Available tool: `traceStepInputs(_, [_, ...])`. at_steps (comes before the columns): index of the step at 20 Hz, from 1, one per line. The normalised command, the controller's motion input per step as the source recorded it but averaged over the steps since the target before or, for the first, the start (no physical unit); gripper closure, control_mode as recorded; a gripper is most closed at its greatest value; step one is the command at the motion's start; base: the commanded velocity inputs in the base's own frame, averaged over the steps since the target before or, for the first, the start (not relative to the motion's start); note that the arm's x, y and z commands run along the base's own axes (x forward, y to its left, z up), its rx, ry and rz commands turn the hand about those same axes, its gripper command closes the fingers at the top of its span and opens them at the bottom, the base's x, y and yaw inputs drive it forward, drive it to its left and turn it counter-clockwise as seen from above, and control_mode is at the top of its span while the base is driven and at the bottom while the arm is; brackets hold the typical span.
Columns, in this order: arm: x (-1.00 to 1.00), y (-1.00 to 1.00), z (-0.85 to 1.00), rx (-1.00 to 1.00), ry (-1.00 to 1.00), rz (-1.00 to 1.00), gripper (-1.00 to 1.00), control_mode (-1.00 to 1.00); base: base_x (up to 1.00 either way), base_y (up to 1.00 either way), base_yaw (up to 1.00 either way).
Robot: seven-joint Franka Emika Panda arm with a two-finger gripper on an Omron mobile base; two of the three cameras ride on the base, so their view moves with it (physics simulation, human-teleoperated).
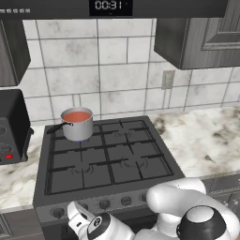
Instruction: Wait until the marinara sauce is simmered to a deep red color and then turn off the stove.
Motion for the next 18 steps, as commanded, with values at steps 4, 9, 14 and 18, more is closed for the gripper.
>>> traceStepInputs(4, [0.1,0.0,-0.01,0.0,-0.01,0.0,-1.0,-1.0,0.0,0.0,0.0])
traceStepInputs(9, [0.08,0.0,-0.09,0.0,-0.01,0.0,-1.0,-1.0,0.0,0.0,0.0])
traceStepInputs(14, [0.06,0.0,-0.14,0.0,0.0,0.0,-1.0,-1.0,0.0,0.0,0.0])
traceStepInputs(18, [0.04,0.04,-0.14,0.0,0.0,0.0,-1.0,-1.0,0.0,0.0,0.0])
